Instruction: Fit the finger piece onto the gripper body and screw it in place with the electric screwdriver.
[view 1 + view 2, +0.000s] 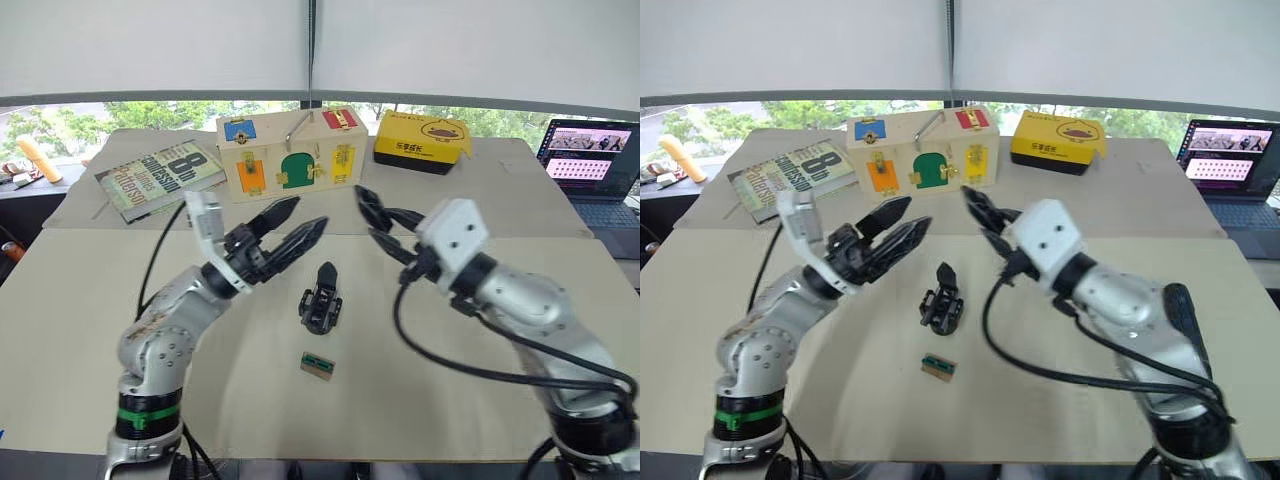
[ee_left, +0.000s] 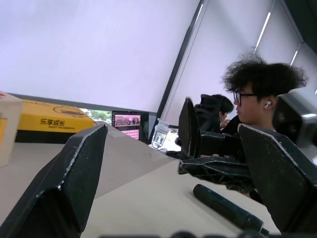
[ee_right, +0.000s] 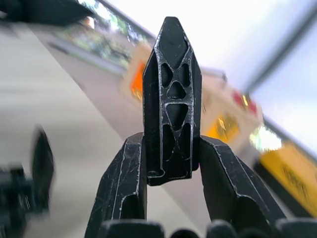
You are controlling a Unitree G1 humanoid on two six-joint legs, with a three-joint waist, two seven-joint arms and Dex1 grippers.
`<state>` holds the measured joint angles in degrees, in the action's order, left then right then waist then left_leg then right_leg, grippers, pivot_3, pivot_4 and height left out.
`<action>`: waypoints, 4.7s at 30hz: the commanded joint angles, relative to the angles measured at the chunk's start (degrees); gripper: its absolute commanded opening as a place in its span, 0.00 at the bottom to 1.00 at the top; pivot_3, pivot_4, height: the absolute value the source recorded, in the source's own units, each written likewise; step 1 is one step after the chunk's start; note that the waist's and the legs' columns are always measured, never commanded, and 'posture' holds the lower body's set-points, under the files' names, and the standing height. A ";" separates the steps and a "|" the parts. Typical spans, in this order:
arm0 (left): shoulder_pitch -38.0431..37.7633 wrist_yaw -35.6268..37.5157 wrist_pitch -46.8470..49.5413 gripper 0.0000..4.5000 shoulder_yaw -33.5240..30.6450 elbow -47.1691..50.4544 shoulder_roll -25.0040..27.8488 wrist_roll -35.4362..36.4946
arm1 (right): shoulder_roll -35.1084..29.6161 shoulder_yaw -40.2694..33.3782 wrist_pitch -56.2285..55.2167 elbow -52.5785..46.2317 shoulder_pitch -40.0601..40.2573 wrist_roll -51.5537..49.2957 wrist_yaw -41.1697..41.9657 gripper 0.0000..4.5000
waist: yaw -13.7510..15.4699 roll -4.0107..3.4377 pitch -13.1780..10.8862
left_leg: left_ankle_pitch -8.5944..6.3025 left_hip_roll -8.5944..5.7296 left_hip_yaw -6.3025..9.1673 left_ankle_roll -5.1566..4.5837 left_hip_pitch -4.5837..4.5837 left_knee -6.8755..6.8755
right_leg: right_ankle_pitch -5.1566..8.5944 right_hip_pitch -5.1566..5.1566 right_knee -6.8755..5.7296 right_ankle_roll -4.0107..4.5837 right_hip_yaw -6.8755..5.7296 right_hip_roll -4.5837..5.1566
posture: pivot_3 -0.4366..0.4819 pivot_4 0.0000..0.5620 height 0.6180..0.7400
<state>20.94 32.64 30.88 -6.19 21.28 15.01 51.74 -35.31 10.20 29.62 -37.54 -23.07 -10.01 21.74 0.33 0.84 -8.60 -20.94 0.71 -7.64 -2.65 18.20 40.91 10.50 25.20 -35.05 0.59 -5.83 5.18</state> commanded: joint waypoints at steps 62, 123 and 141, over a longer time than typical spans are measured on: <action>21.80 35.26 19.01 0.00 10.28 -11.84 18.17 2.61 | -0.60 -14.65 47.63 5.82 -15.32 -69.50 2.45 0.86 | -1.05 -0.12 -0.11 | 0.03 0.00 0.57 0.05 0.17 -0.01 | 0.07 0.00 -0.02 0.13 -0.42 0.04 | 0.48 0.27 1.00; 11.40 54.00 -41.55 1.00 12.31 -51.46 17.72 -35.93 | -4.12 -8.38 -1.38 5.50 10.82 -30.65 31.75 0.10 | -0.17 -0.15 -0.17 | 0.04 0.04 0.67 0.06 0.57 0.21 | 0.10 0.02 0.05 0.11 -1.03 0.09 | 0.48 0.27 1.00; 18.18 49.66 -49.08 1.00 16.63 -65.48 5.01 -43.35 | -3.07 -7.82 -0.54 4.52 12.31 -29.48 32.22 0.10 | 0.24 -0.13 -0.18 | 0.04 0.10 1.26 0.02 0.97 0.79 | 0.00 0.03 -0.01 0.18 -1.27 0.12 | 0.48 0.27 1.00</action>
<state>38.05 83.25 -17.37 10.35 -43.78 20.75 8.91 -38.89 3.55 30.47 -31.11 -10.46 -39.45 54.35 0.58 0.71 -8.78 -20.90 0.81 -6.36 -2.63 19.18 41.70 10.49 25.23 -35.06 0.78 -7.10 5.31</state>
